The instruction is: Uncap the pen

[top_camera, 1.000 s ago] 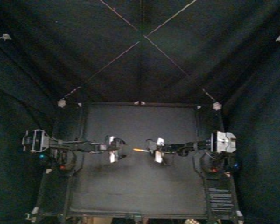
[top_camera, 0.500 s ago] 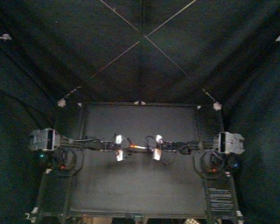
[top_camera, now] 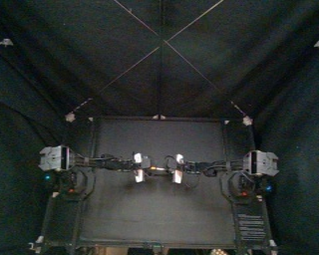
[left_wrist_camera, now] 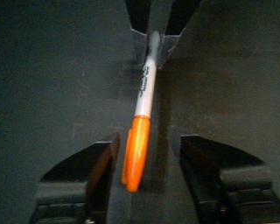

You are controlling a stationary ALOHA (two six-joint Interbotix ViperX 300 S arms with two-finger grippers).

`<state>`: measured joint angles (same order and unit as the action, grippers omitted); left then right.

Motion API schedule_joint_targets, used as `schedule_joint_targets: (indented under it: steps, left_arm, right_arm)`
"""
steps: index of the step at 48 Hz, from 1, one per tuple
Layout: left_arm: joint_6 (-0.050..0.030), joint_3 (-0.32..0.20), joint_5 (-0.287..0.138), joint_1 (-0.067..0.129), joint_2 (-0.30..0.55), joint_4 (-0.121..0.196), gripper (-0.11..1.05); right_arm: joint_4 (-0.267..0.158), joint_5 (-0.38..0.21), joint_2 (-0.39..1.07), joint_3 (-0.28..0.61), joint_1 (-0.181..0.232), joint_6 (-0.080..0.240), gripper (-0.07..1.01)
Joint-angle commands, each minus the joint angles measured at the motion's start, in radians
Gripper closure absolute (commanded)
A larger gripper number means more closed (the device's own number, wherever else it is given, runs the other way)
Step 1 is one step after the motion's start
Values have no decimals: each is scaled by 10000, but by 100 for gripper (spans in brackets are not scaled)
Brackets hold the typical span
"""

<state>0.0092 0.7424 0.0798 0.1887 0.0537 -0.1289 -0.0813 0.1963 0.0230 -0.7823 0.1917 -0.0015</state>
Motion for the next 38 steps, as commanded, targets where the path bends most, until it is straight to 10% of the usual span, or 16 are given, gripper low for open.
schedule_joint_targets:
  steps: [1, 38]
  left_arm:
    - [-15, -337, -92, 46, -92, -184, 47]
    - [-31, 2178, -92, 169, -2608, -828, 53]
  right_arm:
    - [-15, 31, -337, 138, 0, 46, 45]
    - [230, 782, -3482, -2853, 215, 123, 45]
